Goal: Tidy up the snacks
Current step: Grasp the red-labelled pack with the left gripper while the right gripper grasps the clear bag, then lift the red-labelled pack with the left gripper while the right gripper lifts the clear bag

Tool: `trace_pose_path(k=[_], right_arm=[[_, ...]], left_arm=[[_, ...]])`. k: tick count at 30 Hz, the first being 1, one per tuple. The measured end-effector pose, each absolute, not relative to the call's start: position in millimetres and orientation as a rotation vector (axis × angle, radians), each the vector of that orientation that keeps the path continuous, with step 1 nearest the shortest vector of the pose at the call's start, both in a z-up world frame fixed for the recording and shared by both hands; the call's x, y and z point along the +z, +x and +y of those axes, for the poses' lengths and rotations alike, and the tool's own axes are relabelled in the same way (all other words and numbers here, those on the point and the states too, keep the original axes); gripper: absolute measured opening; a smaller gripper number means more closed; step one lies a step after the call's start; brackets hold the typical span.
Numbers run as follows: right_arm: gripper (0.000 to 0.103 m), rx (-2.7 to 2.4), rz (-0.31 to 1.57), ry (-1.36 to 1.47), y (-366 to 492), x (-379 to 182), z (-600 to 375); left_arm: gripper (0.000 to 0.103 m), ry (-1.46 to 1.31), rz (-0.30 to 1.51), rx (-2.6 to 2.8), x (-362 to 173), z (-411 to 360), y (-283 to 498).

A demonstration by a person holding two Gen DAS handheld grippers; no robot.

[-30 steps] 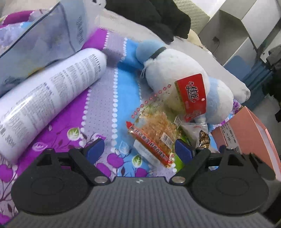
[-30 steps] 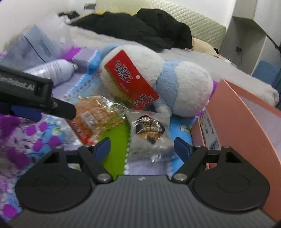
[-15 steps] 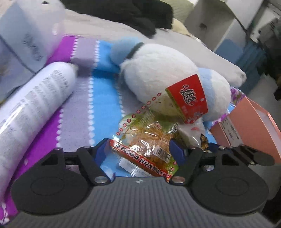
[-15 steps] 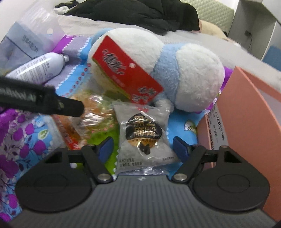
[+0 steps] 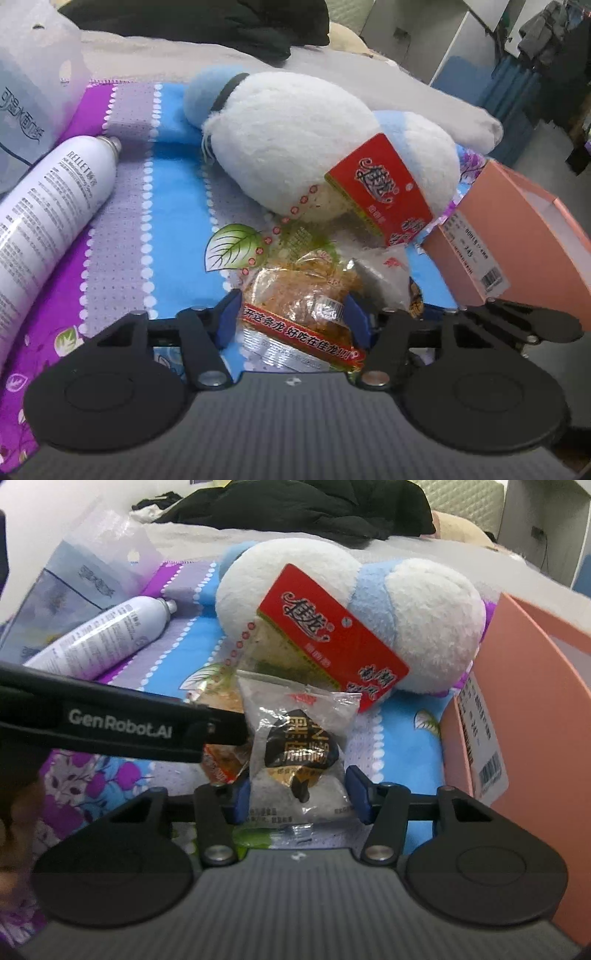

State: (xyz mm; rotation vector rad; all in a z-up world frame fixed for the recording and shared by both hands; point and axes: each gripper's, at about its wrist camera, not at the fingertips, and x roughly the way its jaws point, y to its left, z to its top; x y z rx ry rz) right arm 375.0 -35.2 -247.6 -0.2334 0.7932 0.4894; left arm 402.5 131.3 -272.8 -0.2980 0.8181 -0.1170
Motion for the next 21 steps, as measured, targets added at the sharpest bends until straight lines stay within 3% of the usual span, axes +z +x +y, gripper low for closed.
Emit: trace_pose_path(k=[8, 21], right_arm=[[0.054, 0.485, 0.786, -0.206, 365.1, -244.2, -42.4], [0.054, 0.566, 0.788, -0.329, 275.6, -204.2, -63.2]], left_arm=[[0.050, -0.318, 0.827, -0.089, -269.2, 121.6, 382.9], [0.048, -0.387, 0.903, 0.048, -240.6, 109.4, 254.5]])
